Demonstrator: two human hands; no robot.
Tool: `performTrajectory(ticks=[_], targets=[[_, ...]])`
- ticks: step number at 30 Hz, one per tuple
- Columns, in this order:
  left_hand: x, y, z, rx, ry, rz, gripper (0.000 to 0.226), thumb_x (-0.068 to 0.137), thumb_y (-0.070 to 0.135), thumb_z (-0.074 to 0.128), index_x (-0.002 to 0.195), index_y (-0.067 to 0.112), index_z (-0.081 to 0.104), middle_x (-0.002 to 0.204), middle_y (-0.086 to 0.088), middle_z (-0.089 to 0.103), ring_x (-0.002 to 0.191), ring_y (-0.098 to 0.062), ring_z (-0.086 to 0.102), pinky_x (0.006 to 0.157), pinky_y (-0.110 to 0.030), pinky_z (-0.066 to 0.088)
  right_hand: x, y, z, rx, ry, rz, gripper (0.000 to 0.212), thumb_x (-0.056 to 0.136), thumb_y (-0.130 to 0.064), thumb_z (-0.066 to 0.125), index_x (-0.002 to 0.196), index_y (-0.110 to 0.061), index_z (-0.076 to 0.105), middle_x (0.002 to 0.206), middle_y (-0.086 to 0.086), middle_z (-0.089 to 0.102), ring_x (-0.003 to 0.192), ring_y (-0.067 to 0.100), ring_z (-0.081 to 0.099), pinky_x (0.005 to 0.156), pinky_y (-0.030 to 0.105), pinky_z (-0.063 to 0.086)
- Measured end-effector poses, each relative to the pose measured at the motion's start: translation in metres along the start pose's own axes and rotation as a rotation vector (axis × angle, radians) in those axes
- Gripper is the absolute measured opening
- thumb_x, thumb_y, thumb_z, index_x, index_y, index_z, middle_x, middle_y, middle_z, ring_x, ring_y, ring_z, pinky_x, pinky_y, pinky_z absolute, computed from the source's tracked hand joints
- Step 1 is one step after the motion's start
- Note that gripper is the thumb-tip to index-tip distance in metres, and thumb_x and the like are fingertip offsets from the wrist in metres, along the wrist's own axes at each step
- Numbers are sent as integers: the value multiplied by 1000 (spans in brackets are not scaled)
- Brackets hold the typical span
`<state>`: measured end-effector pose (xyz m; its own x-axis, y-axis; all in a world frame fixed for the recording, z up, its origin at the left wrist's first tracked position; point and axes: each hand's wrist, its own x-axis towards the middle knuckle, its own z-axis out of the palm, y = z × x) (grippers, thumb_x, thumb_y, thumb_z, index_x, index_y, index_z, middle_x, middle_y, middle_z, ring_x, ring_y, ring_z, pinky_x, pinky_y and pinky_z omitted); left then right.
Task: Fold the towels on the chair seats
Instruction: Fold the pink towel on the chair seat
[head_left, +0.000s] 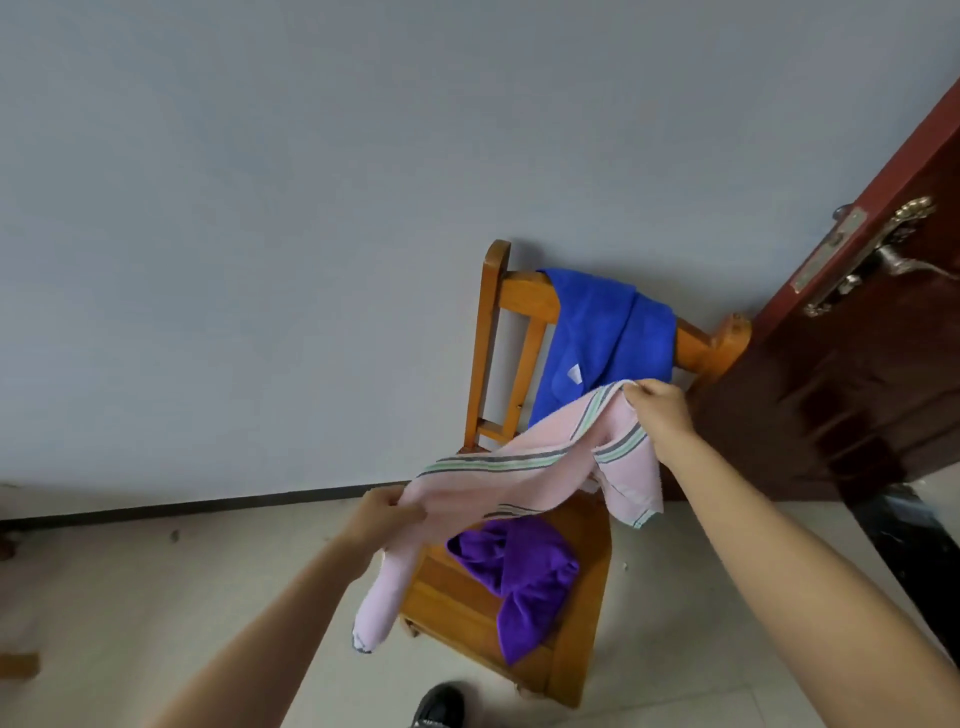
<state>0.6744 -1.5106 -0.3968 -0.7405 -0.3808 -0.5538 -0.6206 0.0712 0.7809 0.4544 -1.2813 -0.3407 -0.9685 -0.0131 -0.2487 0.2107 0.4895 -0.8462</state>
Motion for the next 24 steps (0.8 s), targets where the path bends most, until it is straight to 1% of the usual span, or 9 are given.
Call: performTrajectory(ticks=[3, 7, 10, 12, 14, 16, 18, 21, 24], targets=[[12, -5, 13, -219, 40, -131, 25, 70, 15, 63, 91, 2, 67, 95, -21, 67, 88, -34, 62, 74, -39, 53, -3, 31, 38, -181, -159, 80, 31, 89, -11, 55, 115, 5, 60, 124, 19, 60, 109, 29, 56, 95, 37, 42], [28, -18, 25, -468, 52, -320, 49, 57, 13, 73, 99, -10, 63, 108, -31, 62, 97, -37, 62, 94, -52, 48, -62, 83, 81, -268, -507, 141, 31, 88, -5, 55, 118, 2, 59, 123, 16, 60, 115, 27, 54, 91, 27, 41], [18, 2, 34, -613, -31, -449, 23, 82, 14, 59, 89, -7, 61, 92, -24, 62, 90, -34, 58, 85, -45, 47, -106, 121, 102, -269, -827, 221, 52, 85, -7, 59, 134, -1, 45, 130, 15, 54, 117, 24, 52, 99, 29, 43], [16, 9, 37, -727, -83, -552, 24, 88, 16, 51, 81, -4, 63, 80, -21, 62, 84, -34, 54, 83, -45, 43, -125, 138, 114, -310, -969, 258, 75, 82, -20, 65, 146, -11, 25, 143, 6, 39, 130, 22, 41, 99, 26, 38], [19, 12, 39, -843, -69, -615, 21, 87, 16, 54, 82, -3, 59, 85, -17, 57, 83, -33, 52, 94, -50, 38, -138, 151, 125, -393, -942, 166, 78, 79, -27, 69, 144, -12, 28, 139, 5, 42, 129, 22, 42, 93, 25, 38], [18, 16, 39, -910, -6, -654, 15, 87, 14, 56, 85, 0, 53, 88, -14, 51, 82, -31, 50, 103, -46, 33, -145, 160, 131, -418, -735, 21, 48, 79, -25, 67, 123, -10, 53, 114, 9, 62, 109, 26, 57, 77, 25, 42], [16, 18, 34, -953, 23, -668, 14, 88, 14, 55, 83, 1, 51, 87, -14, 50, 78, -30, 49, 101, -42, 34, -145, 161, 129, -390, -563, -7, 14, 82, -23, 61, 85, -10, 62, 76, 7, 63, 82, 25, 60, 60, 26, 32], [20, 8, 17, -927, 82, -668, 15, 89, 17, 52, 89, 2, 51, 84, -11, 49, 73, -26, 48, 80, -36, 41, -138, 153, 113, -238, -553, 5, 37, 79, -29, 60, 57, -17, 34, 54, -3, 34, 66, 16, 40, 54, 32, 23], [23, -14, 4, -796, 236, -546, 25, 88, 7, 53, 112, 2, 50, 86, -9, 55, 76, -19, 55, 64, -27, 43, -129, 131, 93, -115, -589, -62, 37, 84, -30, 61, 58, -20, 36, 55, -4, 35, 57, 8, 36, 49, 19, 24]])
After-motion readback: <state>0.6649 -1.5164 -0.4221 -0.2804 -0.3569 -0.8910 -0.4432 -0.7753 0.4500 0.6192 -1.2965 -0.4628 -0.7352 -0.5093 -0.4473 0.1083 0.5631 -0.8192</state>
